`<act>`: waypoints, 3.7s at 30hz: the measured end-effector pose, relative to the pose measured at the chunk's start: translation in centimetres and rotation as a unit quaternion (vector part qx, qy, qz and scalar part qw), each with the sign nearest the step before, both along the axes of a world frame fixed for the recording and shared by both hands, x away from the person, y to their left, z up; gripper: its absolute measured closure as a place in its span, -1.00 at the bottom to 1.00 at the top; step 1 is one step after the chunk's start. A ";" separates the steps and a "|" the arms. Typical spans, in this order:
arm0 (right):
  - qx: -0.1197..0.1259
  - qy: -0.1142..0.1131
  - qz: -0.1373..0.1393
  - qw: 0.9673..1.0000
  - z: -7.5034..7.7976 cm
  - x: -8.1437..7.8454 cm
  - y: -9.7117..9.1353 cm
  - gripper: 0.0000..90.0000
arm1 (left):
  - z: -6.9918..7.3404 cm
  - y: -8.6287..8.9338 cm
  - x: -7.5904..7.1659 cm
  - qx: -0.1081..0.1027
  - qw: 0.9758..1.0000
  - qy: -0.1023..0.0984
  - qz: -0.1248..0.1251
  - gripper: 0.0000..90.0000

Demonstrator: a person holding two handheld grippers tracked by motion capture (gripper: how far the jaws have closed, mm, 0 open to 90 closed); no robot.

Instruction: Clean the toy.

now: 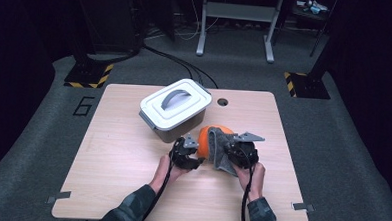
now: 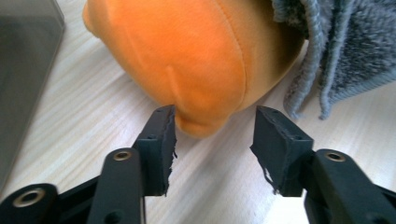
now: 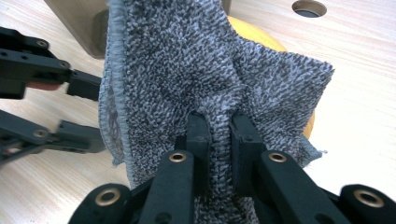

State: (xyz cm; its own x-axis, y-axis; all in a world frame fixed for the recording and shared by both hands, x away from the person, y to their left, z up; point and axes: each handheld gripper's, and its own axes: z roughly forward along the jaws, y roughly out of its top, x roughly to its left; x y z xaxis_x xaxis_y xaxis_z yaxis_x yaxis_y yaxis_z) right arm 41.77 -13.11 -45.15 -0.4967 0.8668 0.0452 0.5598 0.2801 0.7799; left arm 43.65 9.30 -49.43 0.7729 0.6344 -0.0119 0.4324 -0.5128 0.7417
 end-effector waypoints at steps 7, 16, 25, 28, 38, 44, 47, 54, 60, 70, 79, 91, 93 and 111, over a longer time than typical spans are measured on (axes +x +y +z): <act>0.012 -0.006 -0.002 1.000 0.0 -0.1 -0.3 0.79 | -0.3 -0.7 0.2 0.021 1.000 -0.004 0.007 0.39; 0.022 -0.037 -0.032 0.999 1.1 -1.1 -2.3 0.79 | -0.4 -1.0 0.6 0.001 1.000 0.005 0.010 0.82; 0.023 -0.042 -0.064 0.997 1.1 -2.2 -4.6 0.79 | 0.3 -0.1 0.9 -0.038 0.999 0.016 0.007 0.96; 0.018 -0.049 -0.061 0.997 1.2 -2.3 -4.5 0.79 | 0.8 -0.2 0.8 -0.043 0.999 0.013 -0.003 0.96; 0.004 -0.028 -0.052 0.998 -0.1 -0.7 -3.0 0.79 | 1.0 -0.3 0.6 -0.034 0.999 0.001 -0.002 0.81; 0.003 -0.026 -0.045 0.999 -0.4 -0.3 -1.6 0.79 | 0.8 -1.0 0.2 -0.002 1.000 -0.008 0.006 0.17; 0.002 -0.027 -0.043 0.999 -0.4 -0.3 -1.4 0.79 | 0.7 -1.5 0.1 0.017 1.000 -0.018 0.013 0.16; 0.003 -0.022 -0.042 0.999 -0.4 -0.4 -1.4 0.79 | 0.4 -1.7 0.4 0.019 0.999 -0.034 0.024 0.80; 0.011 -0.037 -0.046 0.998 0.0 -0.9 -1.9 0.79 | 0.9 -1.1 0.6 -0.023 0.999 -0.034 0.014 0.90; 0.021 -0.071 -0.036 0.997 2.9 -2.9 -2.0 0.79 | 2.8 -0.3 0.2 -0.094 0.995 -0.009 -0.022 0.92; -0.016 -0.052 -0.009 0.998 1.6 -2.1 0.9 0.79 | 2.7 0.6 0.3 -0.123 0.992 0.023 -0.023 0.92; -0.018 0.003 -0.094 0.995 -1.6 1.5 -4.3 0.79 | 2.3 1.1 0.6 -0.125 0.991 0.035 -0.020 0.91; -0.015 0.005 -0.097 0.995 -1.6 1.3 -4.9 0.79 | 2.2 1.1 0.6 -0.125 0.991 0.035 -0.018 0.91; -0.010 -0.031 0.000 0.999 0.5 -0.7 0.6 0.80 | 1.8 1.4 0.7 -0.116 0.992 0.042 -0.021 0.91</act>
